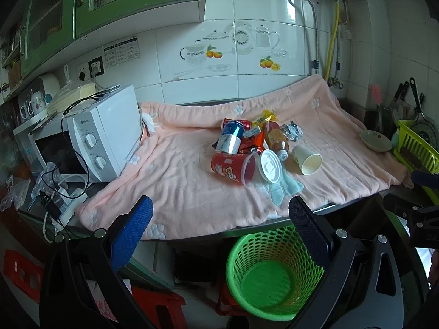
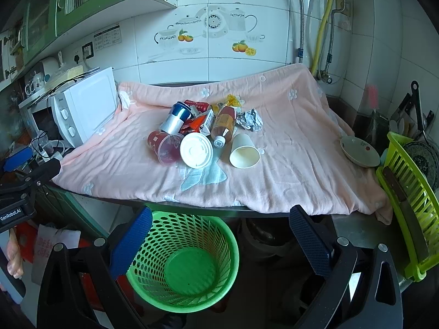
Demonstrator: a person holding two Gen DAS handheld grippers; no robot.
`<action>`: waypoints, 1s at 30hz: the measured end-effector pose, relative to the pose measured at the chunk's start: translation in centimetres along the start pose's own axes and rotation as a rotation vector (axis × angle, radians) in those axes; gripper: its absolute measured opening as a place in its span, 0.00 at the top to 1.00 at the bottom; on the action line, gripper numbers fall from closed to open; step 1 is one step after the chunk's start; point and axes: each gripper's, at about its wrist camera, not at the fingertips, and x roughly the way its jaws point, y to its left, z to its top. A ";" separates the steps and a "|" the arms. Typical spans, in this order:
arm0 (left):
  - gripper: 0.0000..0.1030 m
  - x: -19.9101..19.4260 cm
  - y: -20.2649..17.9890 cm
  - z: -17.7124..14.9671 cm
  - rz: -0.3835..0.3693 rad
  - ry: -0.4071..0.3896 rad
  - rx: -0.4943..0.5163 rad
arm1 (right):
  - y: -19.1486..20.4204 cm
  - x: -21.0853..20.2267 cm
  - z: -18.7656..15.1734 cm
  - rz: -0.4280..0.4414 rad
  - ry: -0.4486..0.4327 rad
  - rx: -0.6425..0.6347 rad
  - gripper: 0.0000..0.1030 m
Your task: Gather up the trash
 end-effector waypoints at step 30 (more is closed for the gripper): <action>0.05 1.1 0.2 0.5 -0.004 0.010 -0.016 | 0.0 0.9 0.6 0.016 -0.006 -0.009 0.06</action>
